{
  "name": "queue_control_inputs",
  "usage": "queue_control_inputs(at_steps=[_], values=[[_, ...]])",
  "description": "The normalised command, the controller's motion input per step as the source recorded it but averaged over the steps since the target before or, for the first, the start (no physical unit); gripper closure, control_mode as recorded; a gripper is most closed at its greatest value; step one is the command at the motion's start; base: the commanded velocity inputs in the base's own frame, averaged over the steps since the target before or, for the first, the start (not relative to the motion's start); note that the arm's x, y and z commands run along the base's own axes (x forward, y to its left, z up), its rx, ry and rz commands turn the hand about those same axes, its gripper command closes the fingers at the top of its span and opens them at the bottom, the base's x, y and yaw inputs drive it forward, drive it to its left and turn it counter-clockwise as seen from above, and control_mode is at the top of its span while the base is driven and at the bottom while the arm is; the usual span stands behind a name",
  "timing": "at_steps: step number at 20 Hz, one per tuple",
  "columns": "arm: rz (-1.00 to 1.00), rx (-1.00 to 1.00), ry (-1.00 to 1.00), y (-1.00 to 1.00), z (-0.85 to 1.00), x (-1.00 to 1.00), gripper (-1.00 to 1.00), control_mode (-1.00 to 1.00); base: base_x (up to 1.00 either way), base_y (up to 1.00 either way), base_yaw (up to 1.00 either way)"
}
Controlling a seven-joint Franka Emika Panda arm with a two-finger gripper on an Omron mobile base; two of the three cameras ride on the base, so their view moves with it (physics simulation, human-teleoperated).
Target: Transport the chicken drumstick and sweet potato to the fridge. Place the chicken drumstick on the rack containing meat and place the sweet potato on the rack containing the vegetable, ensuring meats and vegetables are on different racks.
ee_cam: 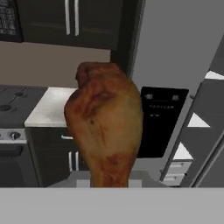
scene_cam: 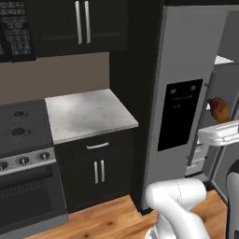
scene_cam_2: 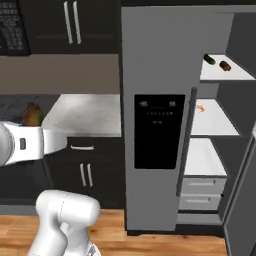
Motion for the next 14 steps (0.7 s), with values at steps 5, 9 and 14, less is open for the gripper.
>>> queue_control_inputs(at_steps=[5,9,14], values=[[0.0,0.0,0.0,0.0,0.0,0.0,1.0,1.0,-0.05,-0.81,-0.27],[0.0,0.0,0.0,0.0,0.0,0.0,1.0,1.0,0.18,-0.35,-0.33],[0.0,0.0,0.0,0.0,0.0,0.0,1.0,1.0,0.65,-0.07,-0.13]])
